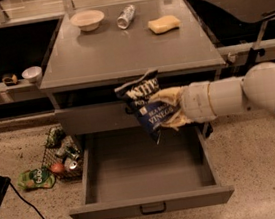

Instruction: Pick blue chip bag from middle drawer and place on counter

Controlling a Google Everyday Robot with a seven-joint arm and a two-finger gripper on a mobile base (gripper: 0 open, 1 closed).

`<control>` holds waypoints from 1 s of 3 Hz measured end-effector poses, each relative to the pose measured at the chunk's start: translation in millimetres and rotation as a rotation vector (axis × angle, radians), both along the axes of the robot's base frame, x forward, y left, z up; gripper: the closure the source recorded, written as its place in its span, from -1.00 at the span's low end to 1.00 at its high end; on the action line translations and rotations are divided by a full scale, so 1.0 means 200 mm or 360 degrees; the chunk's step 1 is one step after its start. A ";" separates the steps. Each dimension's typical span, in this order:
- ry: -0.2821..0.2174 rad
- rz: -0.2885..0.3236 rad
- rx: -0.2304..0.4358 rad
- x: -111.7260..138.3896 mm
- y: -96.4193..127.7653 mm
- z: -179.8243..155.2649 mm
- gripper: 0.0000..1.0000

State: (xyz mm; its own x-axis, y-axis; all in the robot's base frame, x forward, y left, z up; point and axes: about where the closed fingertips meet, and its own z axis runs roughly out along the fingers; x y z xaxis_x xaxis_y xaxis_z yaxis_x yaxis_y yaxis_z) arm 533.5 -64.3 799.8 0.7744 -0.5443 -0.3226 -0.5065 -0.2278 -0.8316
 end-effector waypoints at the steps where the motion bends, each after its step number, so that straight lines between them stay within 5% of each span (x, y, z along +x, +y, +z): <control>1: -0.0182 -0.0061 -0.0171 0.09 -0.18 0.29 1.00; 2: -0.0290 -0.0121 -0.0236 0.19 -0.35 0.52 1.00; 3: -0.0290 -0.0121 -0.0236 0.19 -0.35 0.52 1.00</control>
Offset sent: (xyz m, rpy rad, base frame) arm 0.0568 -0.1058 0.1438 -0.2165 -0.2452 -0.1042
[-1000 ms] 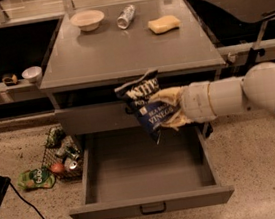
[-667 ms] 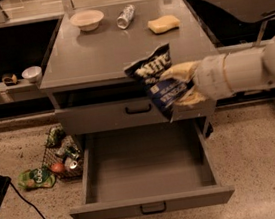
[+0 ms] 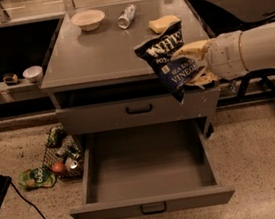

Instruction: Pick blue chip bag from middle drawer and place on counter

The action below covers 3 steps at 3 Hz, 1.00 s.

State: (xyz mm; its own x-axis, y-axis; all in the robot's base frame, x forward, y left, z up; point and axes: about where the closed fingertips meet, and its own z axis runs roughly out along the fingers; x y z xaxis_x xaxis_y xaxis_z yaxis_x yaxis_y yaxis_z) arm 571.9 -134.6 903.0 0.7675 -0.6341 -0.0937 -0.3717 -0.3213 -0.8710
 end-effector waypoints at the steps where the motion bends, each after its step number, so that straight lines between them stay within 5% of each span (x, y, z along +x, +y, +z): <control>1: 0.0003 -0.0014 -0.0052 0.10 -0.02 0.02 1.00; 3: 0.0098 0.0031 -0.0309 0.42 -0.14 0.05 1.00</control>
Offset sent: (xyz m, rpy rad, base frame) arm 0.1067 -0.0392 0.0210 -0.1896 0.0525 0.0195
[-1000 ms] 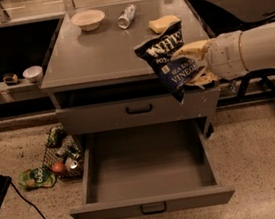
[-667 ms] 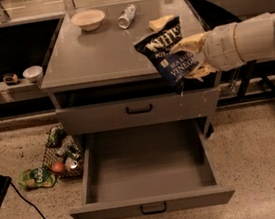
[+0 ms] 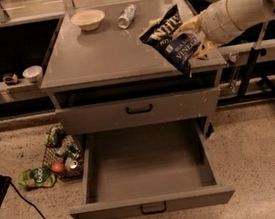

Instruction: Pick blue chip bag from middle drawer and place on counter

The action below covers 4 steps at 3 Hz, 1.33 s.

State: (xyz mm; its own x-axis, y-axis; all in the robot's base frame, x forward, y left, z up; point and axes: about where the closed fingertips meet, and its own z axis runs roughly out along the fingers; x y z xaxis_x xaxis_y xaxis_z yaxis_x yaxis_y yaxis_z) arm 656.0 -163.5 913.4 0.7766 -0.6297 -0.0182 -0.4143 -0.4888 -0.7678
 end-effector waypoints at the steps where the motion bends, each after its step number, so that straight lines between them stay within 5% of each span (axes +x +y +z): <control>1: 0.0055 0.0022 -0.0101 0.11 -0.06 0.01 0.62; 3: 0.0096 0.0036 -0.0192 0.31 -0.08 -0.02 -0.30; 4: 0.0052 -0.0001 -0.0195 0.41 -0.07 -0.03 -0.77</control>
Offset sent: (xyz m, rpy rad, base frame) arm 0.0716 -0.0335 0.0102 -0.1512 0.0818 0.0250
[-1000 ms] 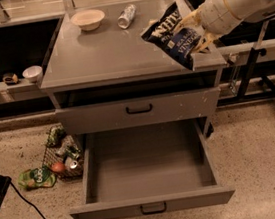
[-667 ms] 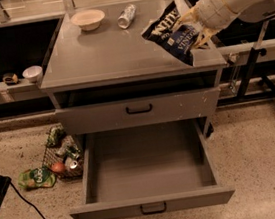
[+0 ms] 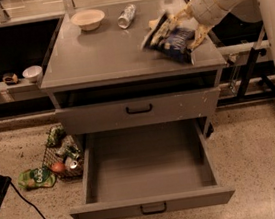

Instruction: Pick blue chip bag from middle drawer and place on counter

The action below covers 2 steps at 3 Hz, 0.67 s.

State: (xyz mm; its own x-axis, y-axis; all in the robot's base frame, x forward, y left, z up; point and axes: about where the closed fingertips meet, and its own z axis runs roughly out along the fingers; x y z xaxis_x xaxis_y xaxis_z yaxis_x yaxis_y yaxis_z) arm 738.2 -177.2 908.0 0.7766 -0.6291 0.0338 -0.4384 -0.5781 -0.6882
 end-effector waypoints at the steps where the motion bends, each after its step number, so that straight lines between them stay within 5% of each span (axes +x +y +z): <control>1: -0.0071 -0.0064 0.0034 0.10 0.00 0.01 -1.00; 2: -0.0132 -0.0131 0.0057 0.16 -0.03 0.03 -1.00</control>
Offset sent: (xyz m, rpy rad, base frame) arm 0.0391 -0.0208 0.0178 0.0510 -0.1368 -0.1434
